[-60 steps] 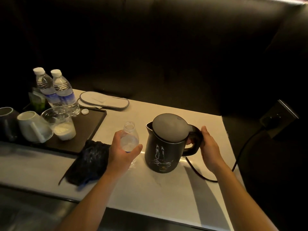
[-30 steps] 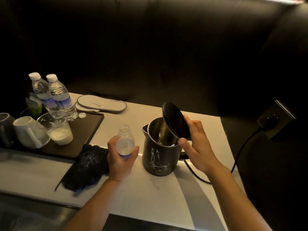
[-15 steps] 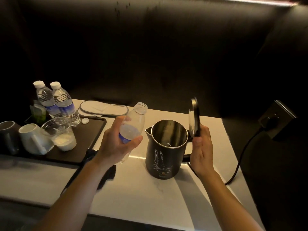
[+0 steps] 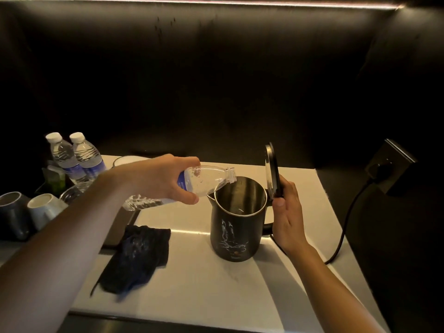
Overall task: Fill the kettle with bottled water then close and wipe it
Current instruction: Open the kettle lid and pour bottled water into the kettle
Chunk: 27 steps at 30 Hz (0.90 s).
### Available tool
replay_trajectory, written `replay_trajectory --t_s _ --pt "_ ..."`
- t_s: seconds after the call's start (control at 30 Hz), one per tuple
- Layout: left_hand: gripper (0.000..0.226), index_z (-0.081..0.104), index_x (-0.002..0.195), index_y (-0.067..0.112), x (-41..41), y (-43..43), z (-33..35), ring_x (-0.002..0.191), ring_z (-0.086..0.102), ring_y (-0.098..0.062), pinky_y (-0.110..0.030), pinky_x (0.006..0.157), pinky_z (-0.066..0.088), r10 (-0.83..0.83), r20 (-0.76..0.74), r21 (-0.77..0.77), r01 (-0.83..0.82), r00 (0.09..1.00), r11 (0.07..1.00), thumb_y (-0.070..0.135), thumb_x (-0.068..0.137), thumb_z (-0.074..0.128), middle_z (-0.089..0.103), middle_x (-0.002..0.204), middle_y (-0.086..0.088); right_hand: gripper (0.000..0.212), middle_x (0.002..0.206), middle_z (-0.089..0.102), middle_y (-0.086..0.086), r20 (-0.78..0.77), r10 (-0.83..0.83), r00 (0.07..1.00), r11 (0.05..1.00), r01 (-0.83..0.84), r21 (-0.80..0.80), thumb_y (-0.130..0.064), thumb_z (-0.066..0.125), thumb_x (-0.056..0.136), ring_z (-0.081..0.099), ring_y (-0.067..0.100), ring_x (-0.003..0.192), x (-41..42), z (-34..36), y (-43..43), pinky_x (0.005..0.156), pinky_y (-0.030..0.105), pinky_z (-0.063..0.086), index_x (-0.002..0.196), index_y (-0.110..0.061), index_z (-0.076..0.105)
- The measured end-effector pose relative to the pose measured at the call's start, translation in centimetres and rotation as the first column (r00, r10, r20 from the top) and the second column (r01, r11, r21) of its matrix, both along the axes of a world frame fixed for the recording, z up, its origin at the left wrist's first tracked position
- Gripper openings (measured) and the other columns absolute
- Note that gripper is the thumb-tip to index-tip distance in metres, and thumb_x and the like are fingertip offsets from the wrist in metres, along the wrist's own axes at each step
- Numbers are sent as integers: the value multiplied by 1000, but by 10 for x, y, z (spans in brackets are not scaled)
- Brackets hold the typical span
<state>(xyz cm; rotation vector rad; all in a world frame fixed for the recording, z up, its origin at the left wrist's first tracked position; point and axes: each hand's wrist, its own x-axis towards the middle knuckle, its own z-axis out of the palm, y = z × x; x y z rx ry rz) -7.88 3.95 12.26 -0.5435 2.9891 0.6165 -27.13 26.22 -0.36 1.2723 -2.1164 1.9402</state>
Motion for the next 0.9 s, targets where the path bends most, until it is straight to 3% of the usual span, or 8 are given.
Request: replay_trajectory --t_s 0.17,0.37,0.5,0.57,0.7,0.8,0.9 --pt "68 47 129 38 -8 -4 22 89 63 -12 -21 76 55 -3 167 -112 22 986 993 56 73 82 59 104 17 59 121 53 -12 13 9 1000 1000 -9 9 -55 40 98 55 1 109 1 2 -1 91 32 55 141 -16 50" --pt "64 49 124 37 -19 -7 30 83 61 -16 -20 68 47 -8 248 -180 54 969 982 59 73 81 58 96 16 53 124 56 4 -3 17 1000 1000 -17 -6 -45 37 97 54 -1 111 1 2 0 92 26 52 141 -18 49" --pt "60 48 118 40 -22 -8 31 88 62 -16 -22 74 50 -31 253 -151 71 967 986 59 72 81 60 102 15 45 122 54 -10 -15 18 1000 1000 -18 -3 -44 37 96 51 -11 112 0 2 -1 89 5 44 138 -29 45" --pt "65 48 122 39 -23 -7 31 89 61 -15 -20 73 50 -19 264 -150 61 964 987 61 71 82 57 100 18 44 122 51 -16 -22 19 1000 1000 -19 -7 -43 38 96 51 -12 112 -1 1 -1 89 3 42 138 -29 44" --pt "80 46 128 39 -26 -7 35 85 58 -11 -16 66 44 22 296 -142 21 955 990 74 63 77 52 96 23 44 123 52 -15 -47 25 999 1000 -26 -14 -43 38 98 54 -3 112 -2 -1 0 89 9 46 139 -29 45" --pt "100 48 131 37 -28 -9 38 85 59 -12 -19 68 45 19 312 -133 24 950 991 88 47 64 52 95 25 43 123 52 -18 -47 18 999 1000 -19 -20 -44 39 99 55 -2 112 -2 -2 -1 89 13 48 140 -31 44" --pt "105 49 132 37 -29 -10 39 86 59 -15 -20 71 47 34 315 -140 11 948 990 89 42 61 49 93 27 45 124 52 -21 -53 12 999 1000 -14 -24 -43 39 100 56 4 114 -3 -3 -2 89 21 50 143 -32 44"
